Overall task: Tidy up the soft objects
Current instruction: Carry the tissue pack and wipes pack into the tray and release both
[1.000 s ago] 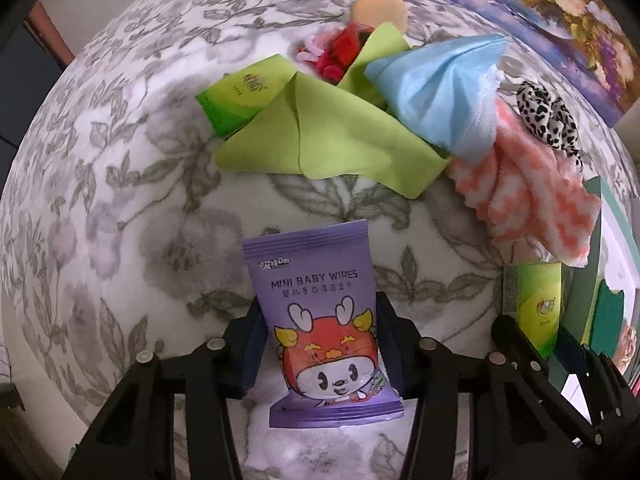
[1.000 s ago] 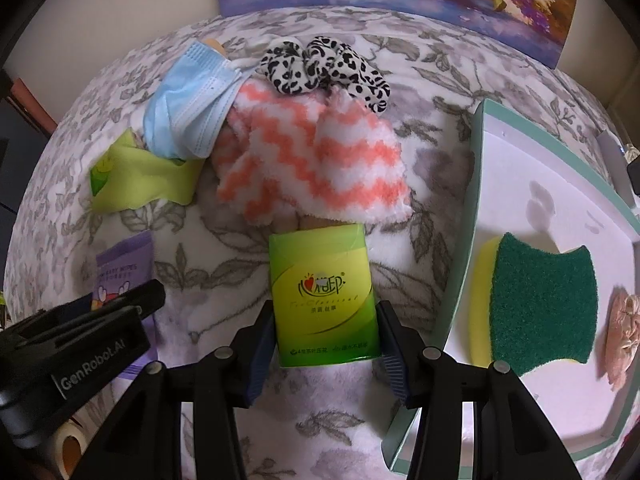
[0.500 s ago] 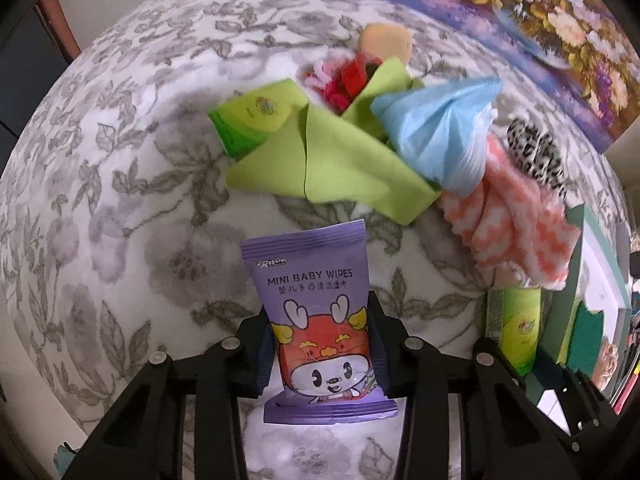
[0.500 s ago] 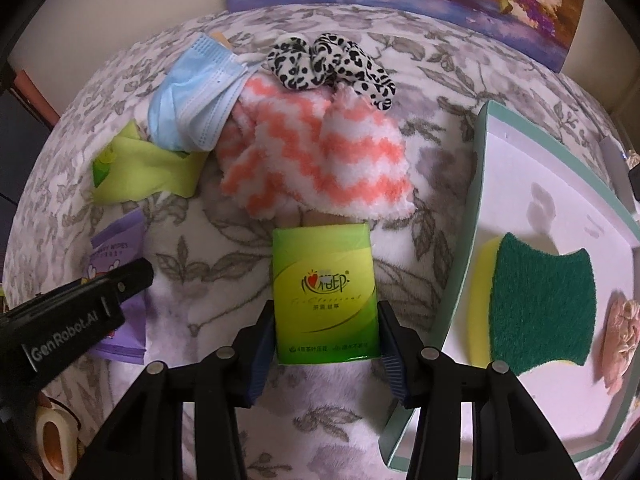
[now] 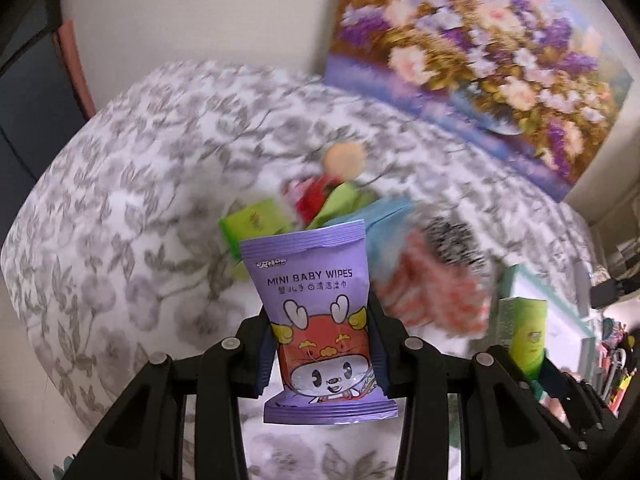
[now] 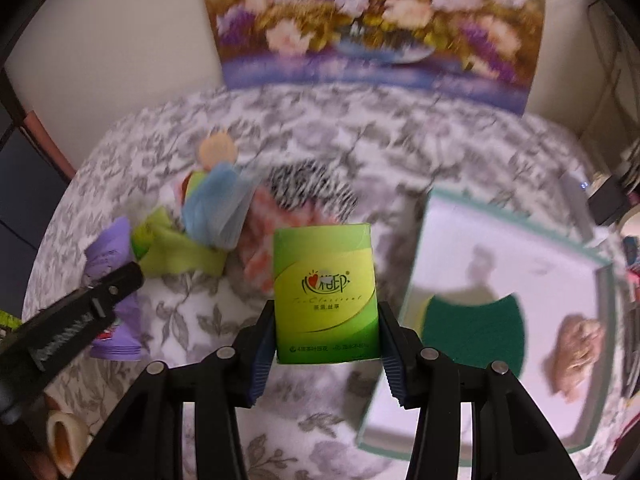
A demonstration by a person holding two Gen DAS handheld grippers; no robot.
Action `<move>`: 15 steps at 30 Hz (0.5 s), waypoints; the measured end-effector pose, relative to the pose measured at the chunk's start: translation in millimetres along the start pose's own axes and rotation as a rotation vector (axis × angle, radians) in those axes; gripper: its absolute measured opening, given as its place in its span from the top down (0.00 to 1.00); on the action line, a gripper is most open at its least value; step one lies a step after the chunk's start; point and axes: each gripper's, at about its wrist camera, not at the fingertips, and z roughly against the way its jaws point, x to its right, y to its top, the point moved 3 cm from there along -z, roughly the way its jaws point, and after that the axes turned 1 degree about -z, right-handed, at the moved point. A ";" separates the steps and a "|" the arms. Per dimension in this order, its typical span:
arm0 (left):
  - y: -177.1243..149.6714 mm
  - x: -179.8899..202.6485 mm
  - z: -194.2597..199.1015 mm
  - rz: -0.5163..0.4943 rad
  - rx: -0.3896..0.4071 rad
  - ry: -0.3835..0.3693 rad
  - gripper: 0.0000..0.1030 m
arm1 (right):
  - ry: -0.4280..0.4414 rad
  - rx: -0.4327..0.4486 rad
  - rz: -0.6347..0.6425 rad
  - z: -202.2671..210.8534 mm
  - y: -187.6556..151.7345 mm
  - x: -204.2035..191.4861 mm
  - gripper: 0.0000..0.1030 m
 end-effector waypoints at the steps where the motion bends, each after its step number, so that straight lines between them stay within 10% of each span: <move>1: 5.4 7.9 1.3 -0.013 0.001 -0.006 0.60 | -0.009 0.008 -0.003 2.5 0.9 4.4 0.51; 15: 0.7 156.8 -20.4 -0.210 0.007 -0.121 0.60 | -0.142 0.014 -0.281 6.2 -1.2 125.5 0.51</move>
